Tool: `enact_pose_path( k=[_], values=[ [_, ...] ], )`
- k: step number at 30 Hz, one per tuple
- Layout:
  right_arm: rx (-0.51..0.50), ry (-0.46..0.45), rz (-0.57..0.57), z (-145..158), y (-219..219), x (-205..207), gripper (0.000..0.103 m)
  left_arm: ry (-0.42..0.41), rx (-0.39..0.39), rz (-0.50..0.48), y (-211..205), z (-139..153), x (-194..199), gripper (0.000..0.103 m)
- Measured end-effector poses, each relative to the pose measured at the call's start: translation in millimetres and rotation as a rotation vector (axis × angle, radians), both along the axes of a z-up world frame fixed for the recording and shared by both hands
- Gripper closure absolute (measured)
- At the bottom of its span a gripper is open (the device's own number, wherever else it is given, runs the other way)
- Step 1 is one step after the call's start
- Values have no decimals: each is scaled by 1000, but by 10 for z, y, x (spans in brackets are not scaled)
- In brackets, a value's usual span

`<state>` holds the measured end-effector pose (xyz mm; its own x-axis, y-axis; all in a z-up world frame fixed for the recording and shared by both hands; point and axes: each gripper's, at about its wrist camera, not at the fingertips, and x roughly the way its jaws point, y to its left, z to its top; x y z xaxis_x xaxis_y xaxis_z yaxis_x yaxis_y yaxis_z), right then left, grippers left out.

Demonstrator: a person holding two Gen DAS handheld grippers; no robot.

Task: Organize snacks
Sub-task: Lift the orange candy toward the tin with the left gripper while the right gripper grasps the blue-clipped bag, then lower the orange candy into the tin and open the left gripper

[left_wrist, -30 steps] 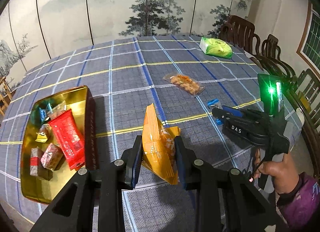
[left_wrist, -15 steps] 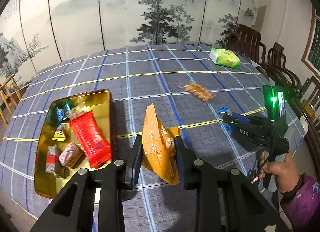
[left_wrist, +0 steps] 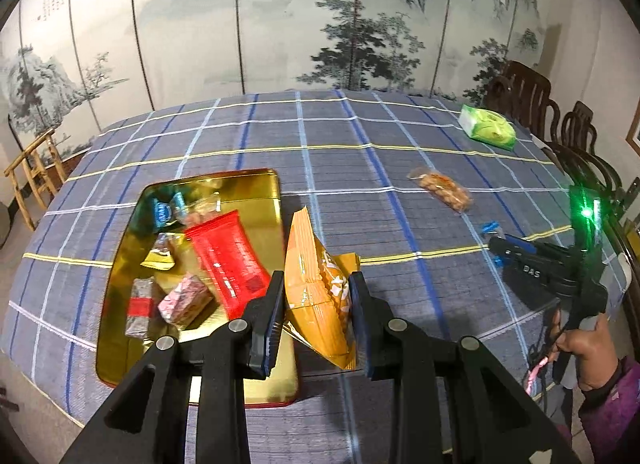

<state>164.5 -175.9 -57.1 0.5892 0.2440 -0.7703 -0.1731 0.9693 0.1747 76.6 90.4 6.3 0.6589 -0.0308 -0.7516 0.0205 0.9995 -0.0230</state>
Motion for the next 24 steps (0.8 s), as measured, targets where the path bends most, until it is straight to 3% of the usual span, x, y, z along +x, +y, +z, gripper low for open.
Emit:
enact_pose_path(
  k=[24],
  values=[
    [-3,0,0,-4,5,5,77,38,10,119,488,-248,39,75]
  ],
)
